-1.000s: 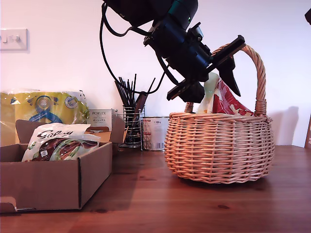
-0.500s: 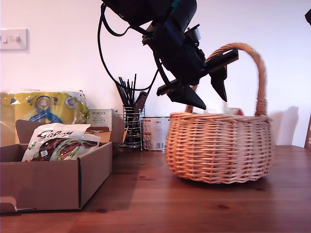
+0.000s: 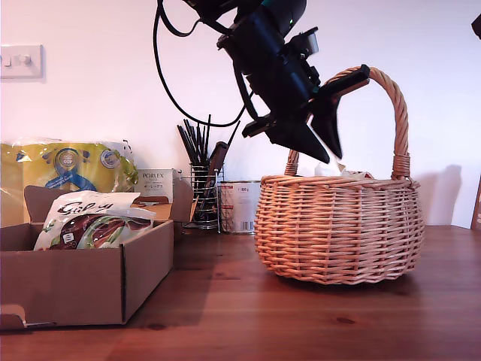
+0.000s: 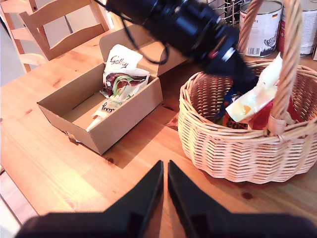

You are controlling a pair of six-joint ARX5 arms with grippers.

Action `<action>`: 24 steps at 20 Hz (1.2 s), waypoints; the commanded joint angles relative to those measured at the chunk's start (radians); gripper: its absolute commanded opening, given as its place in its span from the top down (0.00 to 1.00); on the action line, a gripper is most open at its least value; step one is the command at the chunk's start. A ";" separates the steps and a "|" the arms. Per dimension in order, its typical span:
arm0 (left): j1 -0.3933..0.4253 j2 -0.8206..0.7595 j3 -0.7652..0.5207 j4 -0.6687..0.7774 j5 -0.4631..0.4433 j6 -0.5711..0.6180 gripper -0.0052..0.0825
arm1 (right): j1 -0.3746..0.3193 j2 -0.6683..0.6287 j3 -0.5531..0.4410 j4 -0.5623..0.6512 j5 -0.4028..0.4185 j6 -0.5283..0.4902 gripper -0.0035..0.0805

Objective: Move the bags of Easter eggs from the cardboard box on the left into the woven basket on the right side.

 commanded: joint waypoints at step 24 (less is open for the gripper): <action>0.329 -0.842 -0.896 0.079 -0.017 0.198 0.96 | 0.054 0.067 0.015 0.022 -0.146 0.002 0.97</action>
